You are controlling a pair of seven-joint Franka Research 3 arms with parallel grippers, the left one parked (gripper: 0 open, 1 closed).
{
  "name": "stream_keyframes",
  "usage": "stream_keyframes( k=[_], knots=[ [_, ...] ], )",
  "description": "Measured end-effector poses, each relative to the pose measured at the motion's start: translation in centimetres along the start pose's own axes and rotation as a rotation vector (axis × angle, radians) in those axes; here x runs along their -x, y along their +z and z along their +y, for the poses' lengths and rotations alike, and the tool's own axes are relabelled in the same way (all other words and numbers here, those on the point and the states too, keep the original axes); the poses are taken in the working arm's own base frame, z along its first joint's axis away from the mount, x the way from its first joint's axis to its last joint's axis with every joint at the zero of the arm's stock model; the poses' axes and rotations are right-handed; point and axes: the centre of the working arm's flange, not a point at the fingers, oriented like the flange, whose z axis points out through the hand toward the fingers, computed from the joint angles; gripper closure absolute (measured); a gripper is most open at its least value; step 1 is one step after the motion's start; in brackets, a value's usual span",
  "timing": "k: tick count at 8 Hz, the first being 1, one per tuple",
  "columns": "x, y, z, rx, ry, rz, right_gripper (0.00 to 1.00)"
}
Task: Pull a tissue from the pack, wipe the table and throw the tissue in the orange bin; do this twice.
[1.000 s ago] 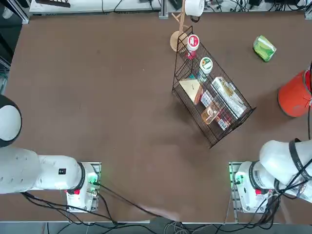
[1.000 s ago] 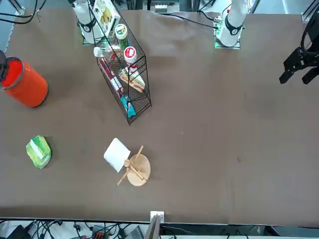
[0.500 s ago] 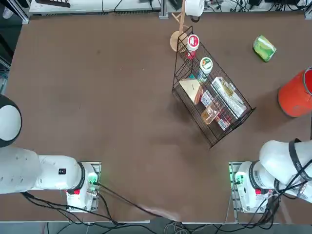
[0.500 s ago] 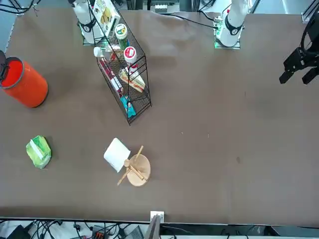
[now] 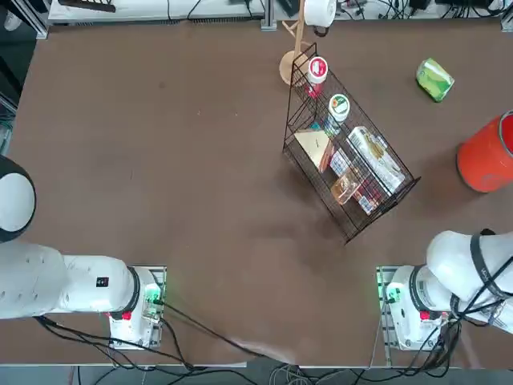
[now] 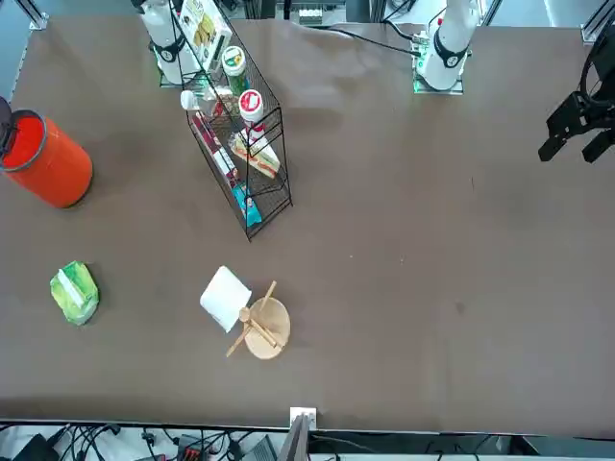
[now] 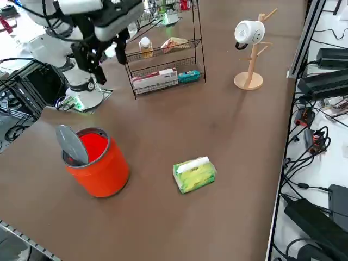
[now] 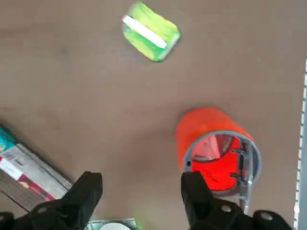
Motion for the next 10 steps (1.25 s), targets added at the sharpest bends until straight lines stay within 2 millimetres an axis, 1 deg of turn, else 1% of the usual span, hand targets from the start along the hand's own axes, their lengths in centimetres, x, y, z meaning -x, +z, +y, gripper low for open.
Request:
stream_keyframes(
  k=[1,3,4,5,6,7,9,10],
  knots=[
    [-0.2,-1.2,-2.1,-0.005,-0.037,0.026,0.0],
    [0.0,-3.6,-7.7,0.001,-0.119,0.067,0.0],
    [0.2,-4.4,-10.4,0.006,-0.15,0.082,0.0],
    [0.4,-4.9,-12.5,0.008,-0.172,0.092,0.0],
    [0.5,-5.1,-14.2,0.008,-0.182,0.097,0.0],
    [0.4,-5.2,-16.1,0.009,-0.173,0.101,0.0],
    [0.2,-5.1,-20.7,0.014,-0.147,0.118,0.0],
    [0.3,-5.0,-22.4,0.018,-0.158,0.118,0.0]
  ],
)
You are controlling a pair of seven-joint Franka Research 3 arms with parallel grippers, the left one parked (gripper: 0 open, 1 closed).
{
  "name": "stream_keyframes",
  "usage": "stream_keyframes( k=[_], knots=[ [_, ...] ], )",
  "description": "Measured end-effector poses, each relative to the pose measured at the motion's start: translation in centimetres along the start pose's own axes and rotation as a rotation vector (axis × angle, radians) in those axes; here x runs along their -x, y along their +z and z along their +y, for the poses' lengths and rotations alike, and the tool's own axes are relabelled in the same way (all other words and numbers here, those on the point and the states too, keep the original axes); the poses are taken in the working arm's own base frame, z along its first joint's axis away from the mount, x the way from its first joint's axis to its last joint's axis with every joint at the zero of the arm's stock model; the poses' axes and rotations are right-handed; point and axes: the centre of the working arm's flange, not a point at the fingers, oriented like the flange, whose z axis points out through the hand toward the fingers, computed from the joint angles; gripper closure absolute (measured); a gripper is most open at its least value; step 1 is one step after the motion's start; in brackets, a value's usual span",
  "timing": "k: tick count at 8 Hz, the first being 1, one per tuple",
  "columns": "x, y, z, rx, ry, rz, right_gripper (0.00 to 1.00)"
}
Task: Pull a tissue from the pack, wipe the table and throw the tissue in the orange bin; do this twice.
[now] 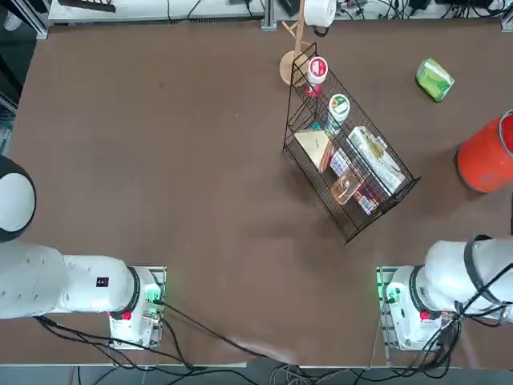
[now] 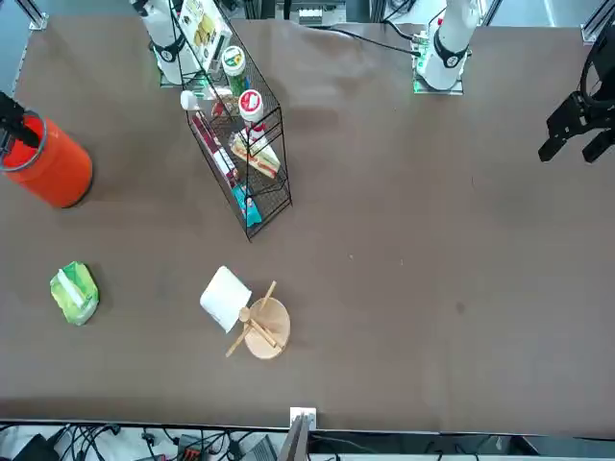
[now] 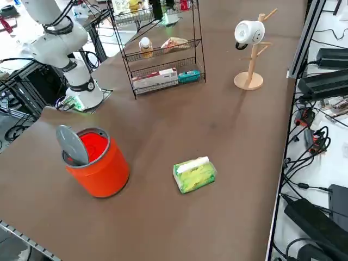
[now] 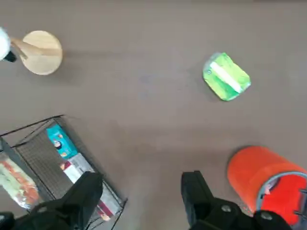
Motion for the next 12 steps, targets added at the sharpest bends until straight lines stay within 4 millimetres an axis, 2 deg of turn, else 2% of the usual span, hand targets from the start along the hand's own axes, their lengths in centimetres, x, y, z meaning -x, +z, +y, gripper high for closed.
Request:
stream_keyframes(
  k=[3,5,9,12],
  knots=[
    [-0.1,0.4,-2.0,0.013,-0.023,-0.009,0.0],
    [0.5,1.0,-2.9,0.016,-0.037,-0.022,0.0],
    [2.8,1.2,-3.6,0.008,-0.052,-0.032,0.0],
    [2.9,1.0,-4.3,0.009,-0.057,-0.024,0.0]
  ],
)
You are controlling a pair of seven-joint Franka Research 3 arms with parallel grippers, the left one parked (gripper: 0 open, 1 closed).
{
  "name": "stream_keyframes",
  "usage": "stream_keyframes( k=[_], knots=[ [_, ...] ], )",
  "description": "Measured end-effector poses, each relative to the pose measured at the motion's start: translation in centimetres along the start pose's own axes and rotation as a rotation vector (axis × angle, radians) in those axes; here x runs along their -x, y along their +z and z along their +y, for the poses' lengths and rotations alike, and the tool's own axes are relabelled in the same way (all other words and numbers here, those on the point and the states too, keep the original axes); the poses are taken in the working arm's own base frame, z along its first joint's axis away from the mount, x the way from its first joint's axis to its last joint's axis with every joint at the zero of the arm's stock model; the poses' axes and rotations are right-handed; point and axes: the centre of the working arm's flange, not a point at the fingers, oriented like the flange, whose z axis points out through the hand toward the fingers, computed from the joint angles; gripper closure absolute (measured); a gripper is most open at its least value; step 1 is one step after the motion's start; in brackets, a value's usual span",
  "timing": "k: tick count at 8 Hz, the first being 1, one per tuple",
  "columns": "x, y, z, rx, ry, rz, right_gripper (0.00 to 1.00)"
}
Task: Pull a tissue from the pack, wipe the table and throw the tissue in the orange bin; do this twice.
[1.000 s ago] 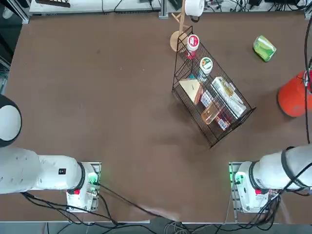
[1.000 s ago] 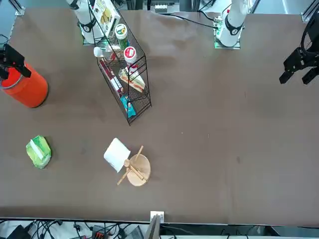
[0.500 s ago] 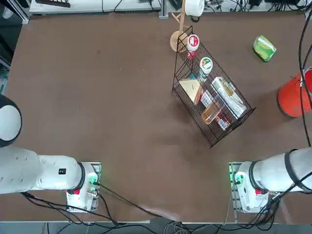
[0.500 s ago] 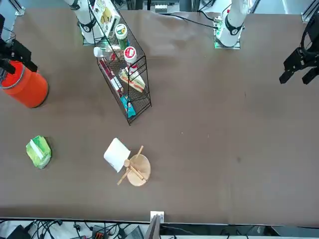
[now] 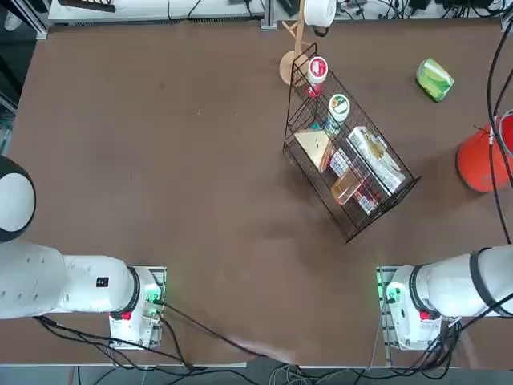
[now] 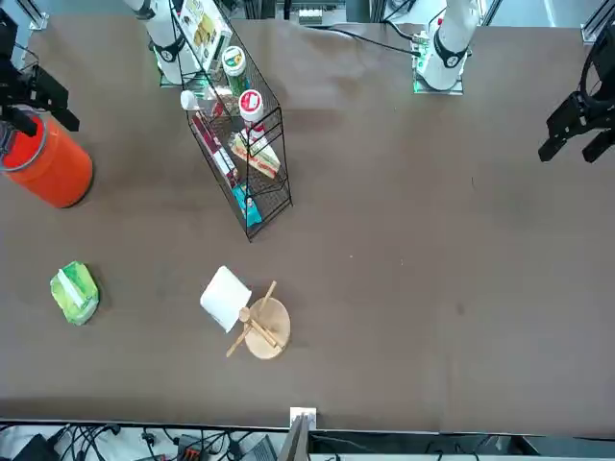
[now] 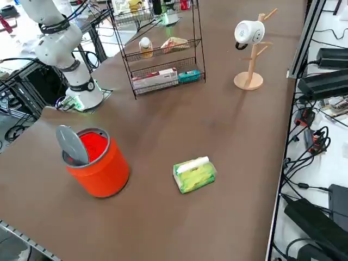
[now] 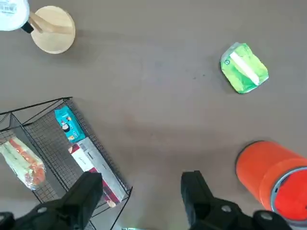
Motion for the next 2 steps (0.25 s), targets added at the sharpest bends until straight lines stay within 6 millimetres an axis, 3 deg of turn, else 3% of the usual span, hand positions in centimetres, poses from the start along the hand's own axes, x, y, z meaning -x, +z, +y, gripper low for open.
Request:
stream_keyframes(
  k=[2],
  knots=[
    [0.03,-0.02,0.59,0.001,0.012,0.001,0.0]
  ],
)
